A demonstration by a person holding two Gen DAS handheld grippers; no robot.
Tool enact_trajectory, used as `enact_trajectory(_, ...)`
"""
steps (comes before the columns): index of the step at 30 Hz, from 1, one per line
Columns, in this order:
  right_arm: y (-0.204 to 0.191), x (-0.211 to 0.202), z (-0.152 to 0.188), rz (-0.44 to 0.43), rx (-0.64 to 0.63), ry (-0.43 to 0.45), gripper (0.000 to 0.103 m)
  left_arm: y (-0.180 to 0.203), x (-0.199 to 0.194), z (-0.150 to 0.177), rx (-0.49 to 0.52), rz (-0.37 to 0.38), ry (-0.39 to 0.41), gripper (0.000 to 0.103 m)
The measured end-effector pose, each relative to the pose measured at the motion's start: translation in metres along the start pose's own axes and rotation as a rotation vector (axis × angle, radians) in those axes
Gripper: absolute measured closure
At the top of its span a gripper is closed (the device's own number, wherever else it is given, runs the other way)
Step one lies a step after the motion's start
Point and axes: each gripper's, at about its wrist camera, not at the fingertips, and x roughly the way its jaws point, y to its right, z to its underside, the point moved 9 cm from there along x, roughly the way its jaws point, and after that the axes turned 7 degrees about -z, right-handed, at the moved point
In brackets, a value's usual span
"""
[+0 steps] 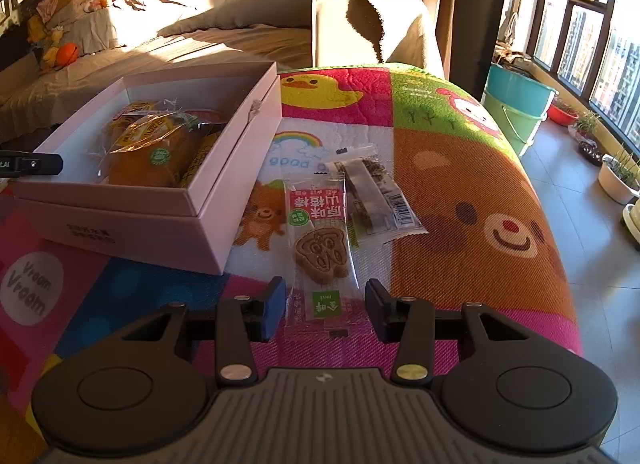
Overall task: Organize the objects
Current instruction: 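Reach the right gripper to the hawthorn cookie packet and grasp it, then carry the cookie packet into the box and release it with the right gripper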
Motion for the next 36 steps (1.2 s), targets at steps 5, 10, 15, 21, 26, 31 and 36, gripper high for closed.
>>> enact_trajectory(5,-0.01,-0.001,0.0,-0.022,-0.013,0.005,0.059,0.0,0.0,0.0,0.003,-0.002,0.0,0.09)
enact_trajectory(10,-0.012,0.012,-0.015,0.029,-0.087,0.046,0.058,0.002,-0.001,0.0,0.007,-0.004,-0.001,0.09)
enact_trajectory(15,-0.019,0.024,-0.022,-0.004,-0.141,0.041,0.057,0.002,-0.001,-0.001,0.008,-0.003,-0.002,0.09)
enact_trajectory(21,-0.016,0.008,-0.012,-0.016,-0.134,-0.017,0.068,0.001,0.0,-0.001,0.001,0.005,-0.002,0.089)
enact_trajectory(26,-0.013,-0.033,0.002,0.01,-0.136,-0.019,0.068,0.0,-0.001,0.0,-0.008,0.012,0.003,0.089)
enact_trajectory(31,-0.031,-0.085,-0.02,-0.06,-0.108,0.072,0.068,0.0,0.0,0.0,-0.016,0.015,0.005,0.089)
enact_trajectory(36,-0.075,-0.128,-0.072,-0.204,-0.121,0.229,0.068,-0.001,0.0,0.0,-0.021,0.017,0.005,0.089)
